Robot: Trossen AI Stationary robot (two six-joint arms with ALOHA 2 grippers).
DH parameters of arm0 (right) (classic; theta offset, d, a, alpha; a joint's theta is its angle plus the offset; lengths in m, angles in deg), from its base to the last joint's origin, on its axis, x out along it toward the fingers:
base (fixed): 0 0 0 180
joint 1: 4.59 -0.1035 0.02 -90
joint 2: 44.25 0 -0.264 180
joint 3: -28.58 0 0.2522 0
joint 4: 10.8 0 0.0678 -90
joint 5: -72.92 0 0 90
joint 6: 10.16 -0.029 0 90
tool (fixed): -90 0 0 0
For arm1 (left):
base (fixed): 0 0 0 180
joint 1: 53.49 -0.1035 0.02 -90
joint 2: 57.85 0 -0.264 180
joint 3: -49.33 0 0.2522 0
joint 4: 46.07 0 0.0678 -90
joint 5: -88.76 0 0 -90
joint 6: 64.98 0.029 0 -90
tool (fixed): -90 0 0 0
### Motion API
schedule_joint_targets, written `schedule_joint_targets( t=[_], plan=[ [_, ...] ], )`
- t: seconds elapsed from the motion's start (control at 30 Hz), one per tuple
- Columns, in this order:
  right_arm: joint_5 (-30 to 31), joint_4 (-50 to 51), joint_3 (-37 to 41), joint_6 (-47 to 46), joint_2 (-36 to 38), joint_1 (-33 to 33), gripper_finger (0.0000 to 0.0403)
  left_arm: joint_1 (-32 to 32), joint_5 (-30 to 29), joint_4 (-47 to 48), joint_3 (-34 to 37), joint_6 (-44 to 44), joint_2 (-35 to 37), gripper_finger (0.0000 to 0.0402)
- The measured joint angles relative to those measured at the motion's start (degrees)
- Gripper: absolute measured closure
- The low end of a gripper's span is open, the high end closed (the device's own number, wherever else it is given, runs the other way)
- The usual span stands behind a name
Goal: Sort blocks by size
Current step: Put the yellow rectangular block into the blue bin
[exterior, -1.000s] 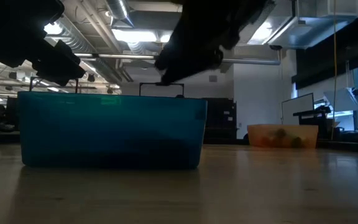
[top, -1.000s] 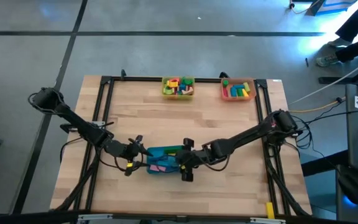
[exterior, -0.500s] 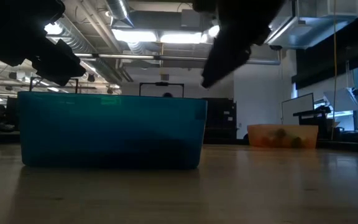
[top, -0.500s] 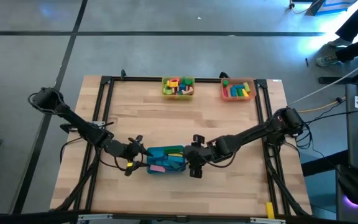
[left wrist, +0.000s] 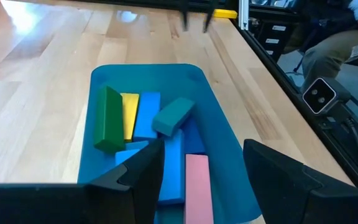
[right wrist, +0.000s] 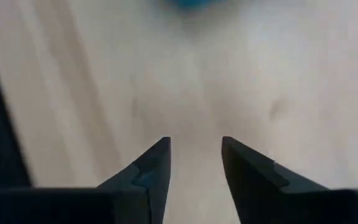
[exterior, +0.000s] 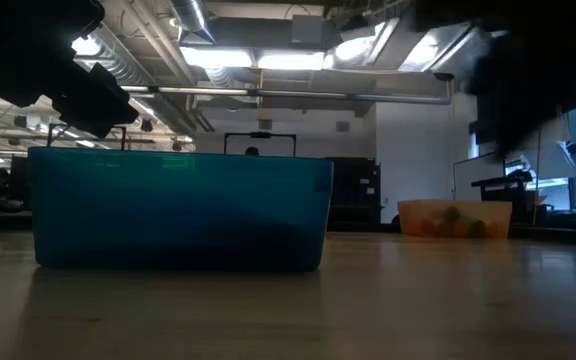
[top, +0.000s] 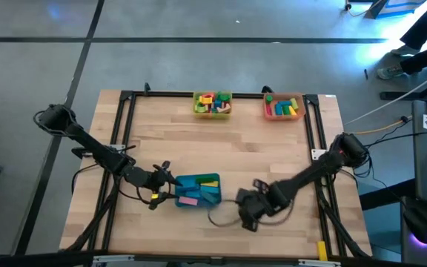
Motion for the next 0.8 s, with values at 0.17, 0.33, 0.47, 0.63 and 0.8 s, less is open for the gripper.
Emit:
schedule_joint_targets(
  t=[0.17,0.33,0.47,0.63,0.8],
  plan=[
    [-2.77,5.36,0.0,-13.93,0.0,-7.58,0.0273,-0.02,-1.19,0.0,0.0,0.01,0.0,0.0199],
    [-5.31,11.47,0.0,-24.44,-0.27,-15.09,0.0286,0.0,-1.3,0.0,0.0,0.02,0.0,0.0199],
    [-11.27,13.8,1.68,-30.69,-0.33,-20.09,0.0303,-0.01,-1.3,0.0,0.0,0.02,0.0,0.0199],
    [-25.67,12.94,6.22,-34.86,-0.35,-24.51,0.0346,-0.02,-1.33,0.0,0.0,0.02,0.0,0.0199],
    [-38.28,11.94,10.52,-36.99,-0.39,-26.2,0.0397,-0.01,-1.33,0.0,-0.02,0.02,0.0,0.0199]
  ],
)
